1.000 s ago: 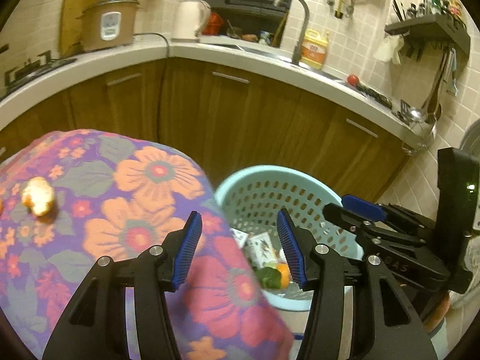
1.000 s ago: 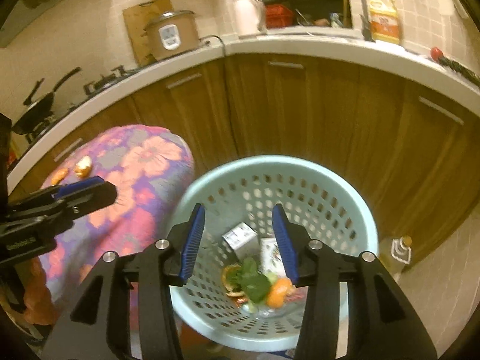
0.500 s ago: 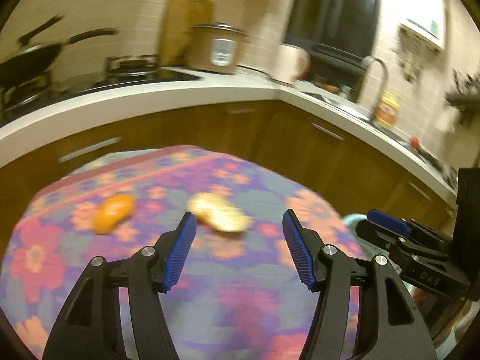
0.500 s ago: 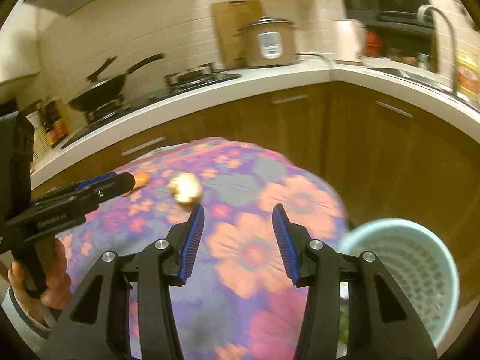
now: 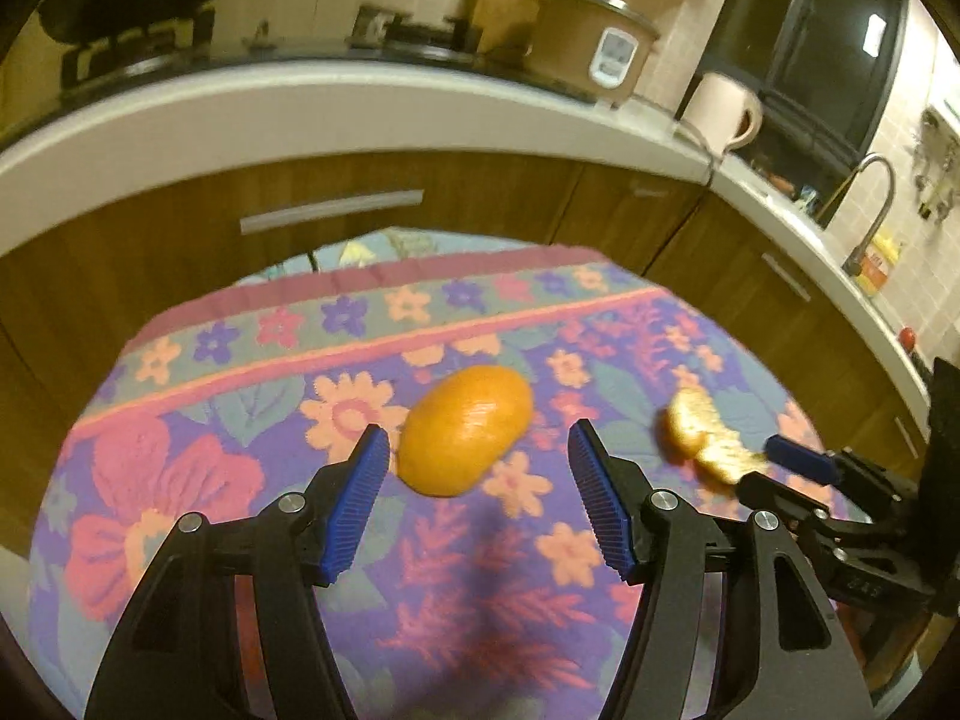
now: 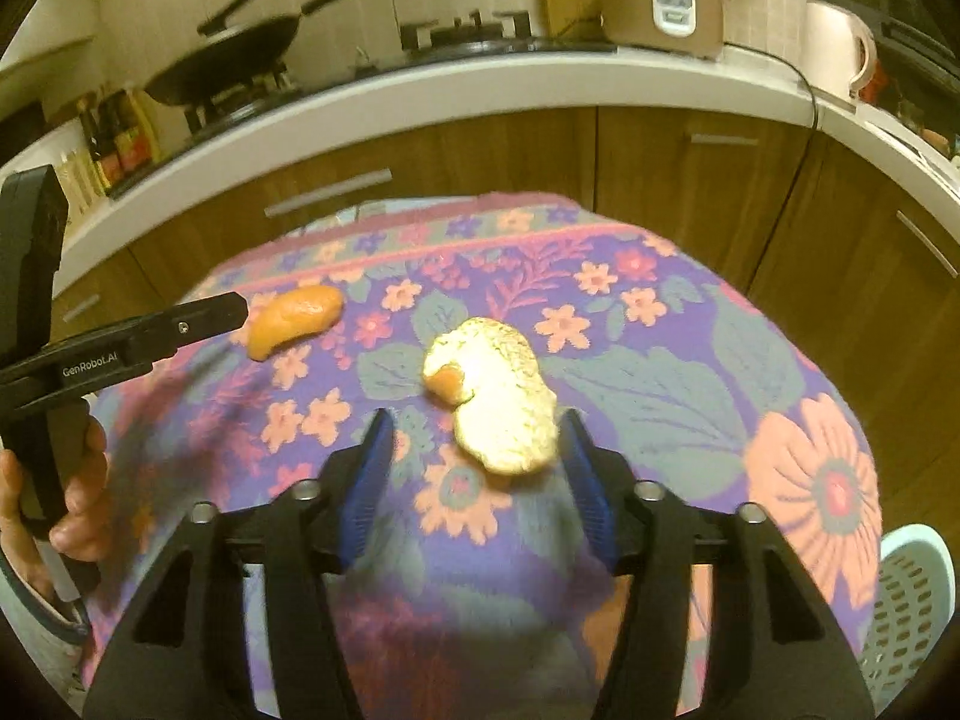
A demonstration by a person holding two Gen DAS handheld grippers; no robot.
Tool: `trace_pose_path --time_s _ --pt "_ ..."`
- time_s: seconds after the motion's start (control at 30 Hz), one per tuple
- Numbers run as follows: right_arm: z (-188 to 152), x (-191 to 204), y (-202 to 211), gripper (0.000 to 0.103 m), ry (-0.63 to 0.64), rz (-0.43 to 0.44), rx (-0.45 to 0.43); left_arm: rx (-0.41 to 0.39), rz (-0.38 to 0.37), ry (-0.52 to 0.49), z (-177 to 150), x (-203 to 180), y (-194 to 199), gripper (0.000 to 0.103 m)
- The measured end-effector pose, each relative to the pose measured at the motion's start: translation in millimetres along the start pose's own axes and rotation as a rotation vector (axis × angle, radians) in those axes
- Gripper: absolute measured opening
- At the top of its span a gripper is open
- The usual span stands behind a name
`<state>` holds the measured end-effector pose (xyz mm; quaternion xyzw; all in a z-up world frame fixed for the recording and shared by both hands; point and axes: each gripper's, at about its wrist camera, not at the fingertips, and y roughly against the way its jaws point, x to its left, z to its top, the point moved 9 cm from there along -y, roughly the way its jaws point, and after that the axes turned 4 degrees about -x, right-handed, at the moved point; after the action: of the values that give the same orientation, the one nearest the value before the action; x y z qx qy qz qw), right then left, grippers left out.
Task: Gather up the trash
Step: 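Grasp the orange peel with the left gripper while the right grasps the pale peel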
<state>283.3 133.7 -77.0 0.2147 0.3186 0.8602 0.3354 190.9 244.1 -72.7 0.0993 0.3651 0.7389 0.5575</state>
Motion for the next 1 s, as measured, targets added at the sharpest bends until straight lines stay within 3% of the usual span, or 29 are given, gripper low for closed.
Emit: trace_pose_path --time_s 0.17,0.33,0.43,0.6,0.73,1.0 --pt "2.7 -10.9 -17.5 0.067 -0.025 -0.032 0.046 0.073 0.050 -0.021 -7.7 8.6 -28.3 0.061" --pt "-1.2 -9.7 -26.7 0.067 -0.013 -0.041 0.092 0.059 0.070 -0.061 -6.4 5.9 -31.8 0.061" --pt "-2.1 -5.6 -28.4 0.066 0.010 -0.052 0.098 0.059 0.080 -0.078 -5.9 3.8 -33.4 0.054" --pt "-4.4 -1.0 -28.1 0.027 0.027 -0.047 0.100 0.056 0.047 -0.120 -9.9 -7.3 -30.7 0.029" --pt "-3.8 2.3 -21.8 0.020 0.040 -0.041 0.078 0.040 0.036 -0.139 -11.7 -16.4 -26.5 0.015" --pt "-2.2 8.5 3.4 0.015 0.077 -0.047 -0.007 -0.006 -0.031 -0.150 -12.5 -42.8 -5.4 0.013"
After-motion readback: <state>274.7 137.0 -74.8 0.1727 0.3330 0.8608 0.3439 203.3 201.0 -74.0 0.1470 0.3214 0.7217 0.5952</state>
